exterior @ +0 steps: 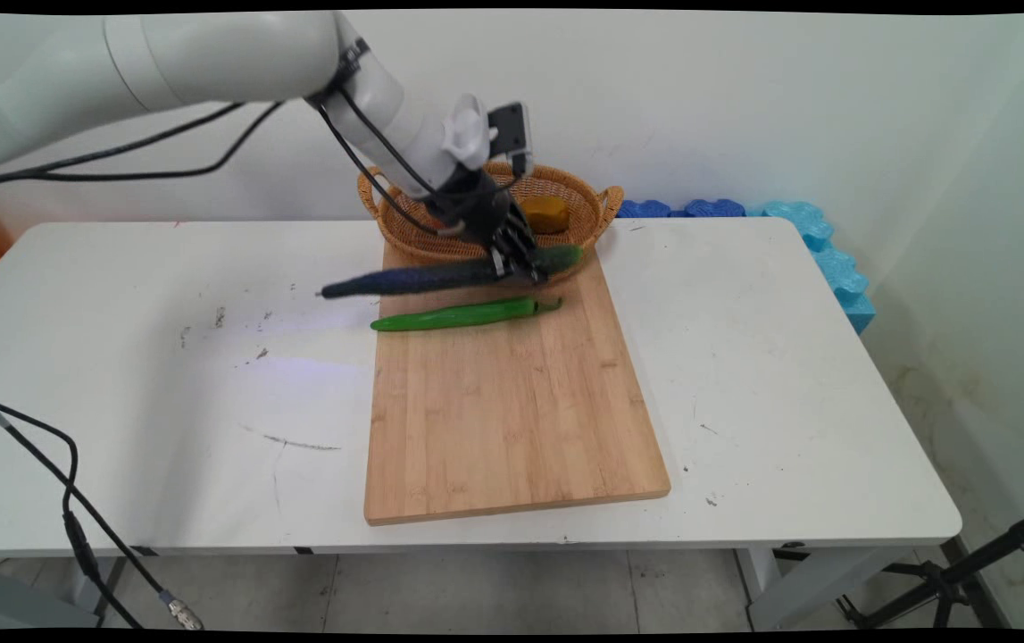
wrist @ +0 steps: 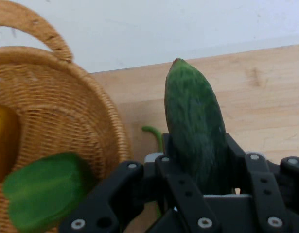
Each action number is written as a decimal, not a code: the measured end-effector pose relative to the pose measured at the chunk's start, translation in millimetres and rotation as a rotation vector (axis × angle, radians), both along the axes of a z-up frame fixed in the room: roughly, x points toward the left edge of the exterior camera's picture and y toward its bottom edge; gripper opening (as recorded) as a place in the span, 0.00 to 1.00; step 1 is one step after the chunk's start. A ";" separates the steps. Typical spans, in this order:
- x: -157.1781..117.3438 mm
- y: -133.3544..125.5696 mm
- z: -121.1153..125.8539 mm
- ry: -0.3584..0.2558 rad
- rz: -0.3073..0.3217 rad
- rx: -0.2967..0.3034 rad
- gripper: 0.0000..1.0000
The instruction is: Place the picked object in the vegetable basket
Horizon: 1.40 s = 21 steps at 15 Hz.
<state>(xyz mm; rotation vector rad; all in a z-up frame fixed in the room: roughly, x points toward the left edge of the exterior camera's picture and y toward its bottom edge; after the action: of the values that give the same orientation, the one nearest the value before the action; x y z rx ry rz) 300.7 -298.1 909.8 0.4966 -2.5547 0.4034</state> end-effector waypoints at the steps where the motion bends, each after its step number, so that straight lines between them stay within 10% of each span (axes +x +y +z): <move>1: 3.3 -2.1 4.7 -0.004 -0.002 -0.010 0.00; 9: 33.3 -41.9 24.7 -0.046 -0.022 -0.093 0.00; 21: 43.1 -104.2 -15.5 -0.030 0.018 -0.119 0.00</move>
<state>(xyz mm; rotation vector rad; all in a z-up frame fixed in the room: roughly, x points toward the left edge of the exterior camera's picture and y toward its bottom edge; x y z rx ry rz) 343.8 -402.3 894.3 0.4734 -2.5383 0.5696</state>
